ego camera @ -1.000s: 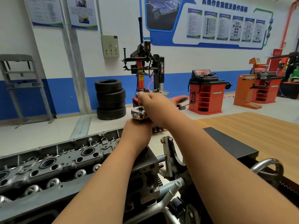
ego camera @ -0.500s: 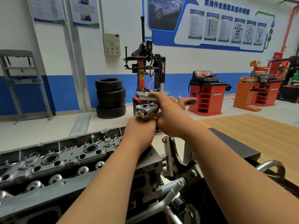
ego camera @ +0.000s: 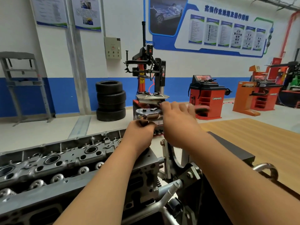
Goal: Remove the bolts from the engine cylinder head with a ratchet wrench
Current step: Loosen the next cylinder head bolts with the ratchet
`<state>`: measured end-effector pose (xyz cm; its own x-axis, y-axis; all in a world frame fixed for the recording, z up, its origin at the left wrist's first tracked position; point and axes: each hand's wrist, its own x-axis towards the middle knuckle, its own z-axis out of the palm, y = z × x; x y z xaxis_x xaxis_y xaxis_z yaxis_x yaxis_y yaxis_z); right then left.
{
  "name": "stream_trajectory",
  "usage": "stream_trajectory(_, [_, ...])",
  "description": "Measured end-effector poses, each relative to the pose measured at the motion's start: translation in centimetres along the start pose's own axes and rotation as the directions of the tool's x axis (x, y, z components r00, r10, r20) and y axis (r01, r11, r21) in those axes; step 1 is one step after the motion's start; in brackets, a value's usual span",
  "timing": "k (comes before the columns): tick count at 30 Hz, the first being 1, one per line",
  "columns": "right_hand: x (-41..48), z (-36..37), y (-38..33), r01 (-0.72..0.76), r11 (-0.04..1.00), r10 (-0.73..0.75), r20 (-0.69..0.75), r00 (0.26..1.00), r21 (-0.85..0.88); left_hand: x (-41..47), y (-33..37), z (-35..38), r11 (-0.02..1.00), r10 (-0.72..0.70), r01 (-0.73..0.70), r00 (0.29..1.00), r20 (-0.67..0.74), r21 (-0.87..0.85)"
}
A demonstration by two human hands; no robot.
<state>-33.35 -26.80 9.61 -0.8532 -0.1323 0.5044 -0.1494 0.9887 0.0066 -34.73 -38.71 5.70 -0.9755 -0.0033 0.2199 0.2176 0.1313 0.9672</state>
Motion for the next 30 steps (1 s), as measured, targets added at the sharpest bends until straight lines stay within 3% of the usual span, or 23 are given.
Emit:
stream_trajectory(2, [-3.9,-0.2,0.3,-0.007,0.998,0.001,-0.092,0.996,-0.064,0.1,0.2,0.2,0.997,0.031,-0.03,0.999,-0.021,0.069])
stream_trajectory(3, [-5.7,-0.4,0.0,0.021,0.995,-0.036,-0.152,0.988,-0.1,0.2,0.2,0.1,0.978,0.093,-0.089,0.996,-0.012,0.189])
stream_trajectory(6, [-8.6,-0.1,-1.0,0.095,0.988,-0.129,-0.308,0.943,-0.124,-0.2,1.0,-0.1,0.774,0.375,-0.319,0.927,0.01,0.547])
stream_trajectory(7, [-8.6,0.0,-1.0,0.094,0.987,-0.131,-0.305,0.943,-0.13,-0.2,1.2,-0.1,0.74,0.379,-0.325,0.925,0.035,0.589])
stream_trajectory(8, [-8.2,0.0,-0.8,0.088,0.985,-0.125,-0.27,0.955,-0.146,-0.4,1.2,0.1,0.76,0.368,-0.311,0.93,0.017,0.571])
stream_trajectory(9, [-7.5,-0.1,-0.3,0.084,0.989,-0.109,-0.222,0.969,-0.121,-0.2,1.1,0.1,0.847,0.309,-0.259,0.95,-0.033,0.465])
stream_trajectory(12, [-3.8,0.4,2.2,0.117,0.977,-0.075,-0.224,0.972,0.179,0.1,0.3,-0.2,0.985,0.091,-0.087,0.996,-0.017,0.147])
stream_trajectory(16, [2.1,2.4,2.3,0.219,0.869,-0.117,-0.247,0.962,0.443,0.1,0.2,-0.7,0.998,0.034,-0.032,0.998,0.046,-0.051])
stream_trajectory(20, [6.4,3.7,-1.0,0.26,0.766,-0.25,-0.1,0.963,0.588,0.5,0.2,-0.6,0.999,-0.013,0.014,1.0,-0.01,0.043])
stream_trajectory(23, [7.7,3.9,-1.7,0.297,0.763,-0.353,-0.015,0.935,0.574,0.6,0.3,-0.5,0.988,-0.015,0.023,0.999,-0.05,0.154])
stream_trajectory(30, [5.5,3.7,-0.2,0.154,0.848,-0.165,-0.023,0.986,0.507,0.5,0.3,-0.1,0.997,-0.001,0.006,0.998,-0.057,0.08])
